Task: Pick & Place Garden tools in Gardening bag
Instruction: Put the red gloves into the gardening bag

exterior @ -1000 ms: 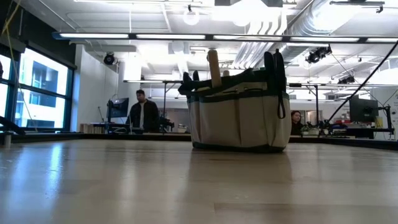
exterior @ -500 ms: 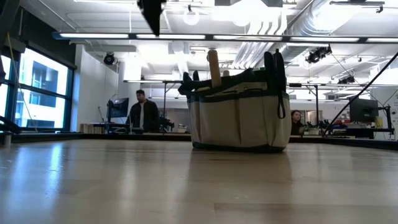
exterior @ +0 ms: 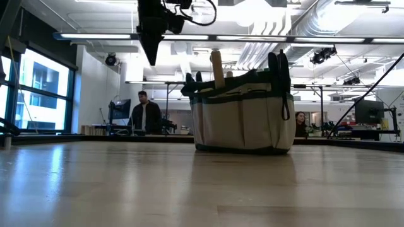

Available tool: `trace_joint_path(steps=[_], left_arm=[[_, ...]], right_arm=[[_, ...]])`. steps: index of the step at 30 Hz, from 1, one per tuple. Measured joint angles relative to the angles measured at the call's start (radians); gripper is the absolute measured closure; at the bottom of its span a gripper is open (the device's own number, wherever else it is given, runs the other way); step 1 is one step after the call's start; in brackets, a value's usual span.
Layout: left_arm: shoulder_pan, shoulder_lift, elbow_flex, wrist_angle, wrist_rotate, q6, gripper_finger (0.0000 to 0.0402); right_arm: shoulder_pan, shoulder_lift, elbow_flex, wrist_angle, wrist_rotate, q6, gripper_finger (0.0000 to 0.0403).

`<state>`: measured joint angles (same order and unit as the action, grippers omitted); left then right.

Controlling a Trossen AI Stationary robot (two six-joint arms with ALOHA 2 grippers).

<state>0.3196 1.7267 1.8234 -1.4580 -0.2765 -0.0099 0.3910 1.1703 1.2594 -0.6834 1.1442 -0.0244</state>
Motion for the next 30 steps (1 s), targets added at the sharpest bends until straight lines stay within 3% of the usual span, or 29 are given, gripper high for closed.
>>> trace_joint_path(steps=[8, 13, 15, 18, 24, 30], left_arm=[[-0.167, 0.0, -0.018, -0.036, 0.048, -0.073, 0.0393], [-0.295, 0.0, -0.019, -0.116, 0.049, -0.135, 0.0393], [-0.346, -0.002, -0.019, -0.112, 0.029, -0.178, 0.0393], [-0.429, -0.027, -0.02, -0.109, -0.011, -0.221, 0.0393], [-0.561, -0.039, -0.02, -0.088, -0.206, -0.313, 0.0393], [-0.63, -0.053, -0.018, -0.046, -0.206, -0.321, 0.0393]], right_arm=[[-0.008, 0.0, 0.0, 0.0, -0.128, 0.064, 0.0159], [-0.056, -0.016, 0.0, -0.035, 0.026, 0.168, 0.015], [-0.108, -0.047, 0.0, -0.061, 0.002, 0.231, 0.0147], [-0.24, -0.096, 0.0, -0.069, -0.173, 0.32, 0.0145], [-0.62, -0.104, 0.0, -0.2, -0.61, 0.415, 0.0145], [-0.845, -0.005, 0.0, -0.318, -0.871, 0.41, 0.0145]])
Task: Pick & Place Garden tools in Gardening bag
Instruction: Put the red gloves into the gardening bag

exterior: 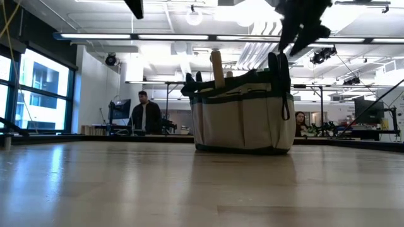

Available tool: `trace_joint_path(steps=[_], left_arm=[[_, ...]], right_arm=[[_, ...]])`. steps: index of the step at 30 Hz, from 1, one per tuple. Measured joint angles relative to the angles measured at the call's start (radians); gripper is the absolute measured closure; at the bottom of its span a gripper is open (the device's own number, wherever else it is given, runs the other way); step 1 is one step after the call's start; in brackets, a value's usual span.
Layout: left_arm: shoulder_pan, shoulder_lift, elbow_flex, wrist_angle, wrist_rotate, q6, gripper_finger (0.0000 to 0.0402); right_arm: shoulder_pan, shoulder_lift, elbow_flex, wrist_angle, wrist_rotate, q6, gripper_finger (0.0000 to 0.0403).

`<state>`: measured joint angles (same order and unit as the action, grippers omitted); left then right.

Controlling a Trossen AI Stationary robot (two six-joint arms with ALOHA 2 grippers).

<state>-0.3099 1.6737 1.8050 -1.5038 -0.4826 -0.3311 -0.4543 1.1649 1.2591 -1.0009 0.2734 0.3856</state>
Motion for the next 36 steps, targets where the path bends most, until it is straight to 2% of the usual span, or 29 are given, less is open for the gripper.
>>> trace_joint_path(steps=[5, 10, 14, 20, 24, 28, 32, 36], left_arm=[[-0.034, -0.01, -0.001, 0.077, -0.005, 0.034, 0.0393], [-0.038, -0.008, -0.001, 0.174, 0.012, 0.108, 0.0393], [-0.037, -0.008, -0.001, 0.203, 0.043, 0.142, 0.0394], [-0.037, -0.008, -0.001, 0.197, 0.059, 0.134, 0.0394], [-0.037, -0.008, -0.001, 0.192, 0.104, 0.117, 0.0394], [-0.037, -0.008, -0.001, 0.188, 0.158, 0.116, 0.0394], [-0.037, -0.008, -0.001, 0.151, 0.167, 0.094, 0.0394], [-0.037, -0.008, -0.001, 0.109, 0.167, 0.09, 0.0394]], right_arm=[[-0.077, 0.1, 0.0, -0.016, -0.094, -0.097, 0.0145], [-0.14, 0.215, 0.0, -0.076, -0.1, -0.178, 0.0145], [-0.17, 0.302, 0.0, -0.037, -0.074, -0.237, 0.0145], [-0.205, 0.418, 0.0, 0.029, -0.126, -0.285, 0.0144], [-0.237, 0.487, 0.0, 0.037, -0.118, -0.287, 0.0144], [-0.274, 0.535, 0.0, 0.067, -0.14, -0.304, 0.0144], [-0.301, 0.566, 0.0, 0.101, -0.204, -0.309, 0.0144], [-0.32, 0.605, 0.0, 0.109, -0.194, -0.312, 0.0144]])
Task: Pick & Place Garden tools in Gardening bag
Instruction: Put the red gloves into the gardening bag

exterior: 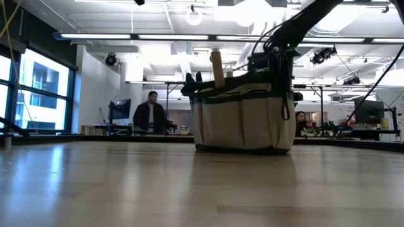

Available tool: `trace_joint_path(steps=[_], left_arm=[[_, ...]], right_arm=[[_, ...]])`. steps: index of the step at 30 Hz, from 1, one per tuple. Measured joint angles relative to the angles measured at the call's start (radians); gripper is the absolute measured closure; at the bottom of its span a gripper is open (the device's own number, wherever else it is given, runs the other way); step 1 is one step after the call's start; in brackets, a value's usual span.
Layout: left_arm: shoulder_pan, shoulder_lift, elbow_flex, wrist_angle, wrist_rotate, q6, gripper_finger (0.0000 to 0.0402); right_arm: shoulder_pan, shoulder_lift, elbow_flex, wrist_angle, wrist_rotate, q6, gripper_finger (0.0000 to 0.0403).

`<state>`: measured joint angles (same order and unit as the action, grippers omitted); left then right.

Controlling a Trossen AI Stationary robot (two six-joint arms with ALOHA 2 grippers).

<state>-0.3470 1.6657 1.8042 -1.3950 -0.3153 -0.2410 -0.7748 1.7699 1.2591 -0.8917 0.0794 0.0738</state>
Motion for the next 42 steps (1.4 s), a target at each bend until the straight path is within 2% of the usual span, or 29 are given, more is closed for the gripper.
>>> trace_joint_path(steps=[10, 14, 18, 23, 24, 27, 32, 42], left_arm=[[0.0, 0.0, 0.0, -0.003, 0.026, -0.055, 0.0394], [0.0, 0.0, 0.0, -0.002, 0.044, -0.056, 0.0394], [0.0, 0.0, 0.0, -0.001, 0.044, -0.056, 0.0394], [0.0, 0.0, 0.0, 0.01, 0.044, -0.055, 0.0394], [0.0, 0.0, 0.0, 0.011, 0.044, -0.055, 0.0394], [-0.001, 0.0, 0.0, 0.011, 0.043, -0.055, 0.0394], [-0.001, 0.0, 0.0, 0.011, 0.043, -0.06, 0.0394], [-0.001, 0.0, 0.001, 0.009, 0.045, -0.079, 0.0394]], right_arm=[[-0.013, 0.112, 0.0, 0.03, -0.001, 0.007, 0.0145], [-0.013, 0.144, 0.0, 0.037, -0.003, 0.035, 0.0163], [-0.012, 0.151, 0.0, 0.025, 0.023, 0.049, 0.0225], [-0.013, 0.149, 0.001, -0.017, 0.065, 0.052, 0.0367], [-0.013, 0.149, 0.001, -0.028, 0.069, 0.053, 0.0376], [-0.01, 0.148, 0.001, -0.055, 0.084, 0.059, 0.0377], [0.014, 0.112, 0.0, -0.118, 0.191, 0.092, 0.0377], [0.075, -0.171, -0.001, -0.124, 0.233, 0.139, 0.0377]])
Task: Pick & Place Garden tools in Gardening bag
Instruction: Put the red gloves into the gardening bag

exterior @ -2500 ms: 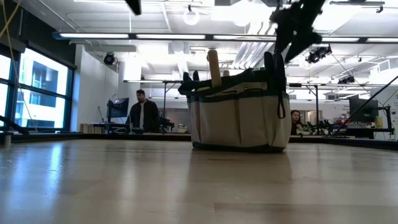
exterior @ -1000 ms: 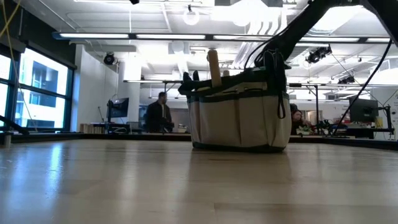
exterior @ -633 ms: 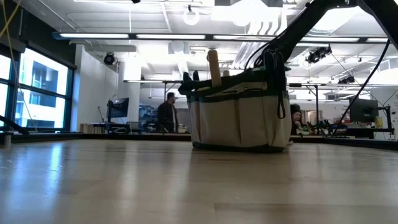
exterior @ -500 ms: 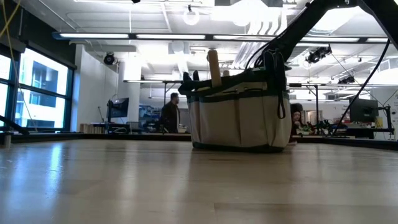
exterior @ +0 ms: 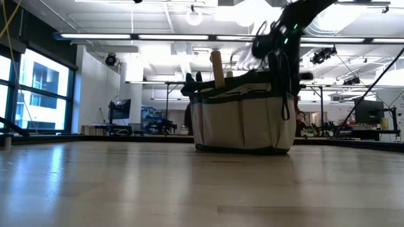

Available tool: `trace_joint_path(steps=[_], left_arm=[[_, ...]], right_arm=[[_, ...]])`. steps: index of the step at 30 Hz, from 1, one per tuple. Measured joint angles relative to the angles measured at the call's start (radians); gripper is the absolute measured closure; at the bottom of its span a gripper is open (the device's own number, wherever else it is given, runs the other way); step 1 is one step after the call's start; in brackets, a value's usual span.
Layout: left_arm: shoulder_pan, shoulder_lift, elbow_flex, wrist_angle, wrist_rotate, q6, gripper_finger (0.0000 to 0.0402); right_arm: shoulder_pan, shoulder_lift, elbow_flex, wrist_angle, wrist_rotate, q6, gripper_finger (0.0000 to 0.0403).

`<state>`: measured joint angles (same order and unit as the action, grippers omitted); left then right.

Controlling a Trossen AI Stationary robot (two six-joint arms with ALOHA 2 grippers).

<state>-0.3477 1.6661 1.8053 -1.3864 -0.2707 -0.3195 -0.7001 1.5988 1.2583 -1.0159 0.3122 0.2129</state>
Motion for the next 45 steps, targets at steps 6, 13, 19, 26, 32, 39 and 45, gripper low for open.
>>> trace_joint_path(steps=[6, 13, 19, 26, 32, 39, 45], left_arm=[[-0.008, 0.0, 0.0, 0.0, -0.005, 0.0, 0.0394], [-0.008, 0.0, 0.0, 0.007, -0.013, 0.01, 0.0394], [-0.008, 0.0, 0.0, 0.05, -0.011, 0.026, 0.0394], [-0.008, 0.0, 0.0, 0.055, -0.011, 0.024, 0.0394], [-0.011, -0.02, 0.0, 0.102, -0.032, 0.001, 0.0394], [-0.066, -0.106, -0.001, 0.229, -0.133, 0.025, 0.0394], [-0.154, -0.211, -0.001, 0.305, -0.285, 0.026, 0.0394]], right_arm=[[0.091, -0.209, 0.0, -0.007, -0.095, 0.004, 0.0377], [0.349, -0.398, 0.0, 0.106, -0.192, -0.006, 0.0377], [0.564, -0.427, 0.001, 0.212, -0.214, 0.022, 0.0377], [0.718, -0.314, 0.001, 0.2, -0.063, 0.033, 0.0377], [0.806, -0.155, 0.12, 0.006, 0.18, 0.01, 0.0377], [0.884, 0.013, 0.365, -0.186, 0.33, -0.055, 0.0377], [0.93, 0.092, 0.447, -0.265, 0.565, -0.163, 0.0377]])
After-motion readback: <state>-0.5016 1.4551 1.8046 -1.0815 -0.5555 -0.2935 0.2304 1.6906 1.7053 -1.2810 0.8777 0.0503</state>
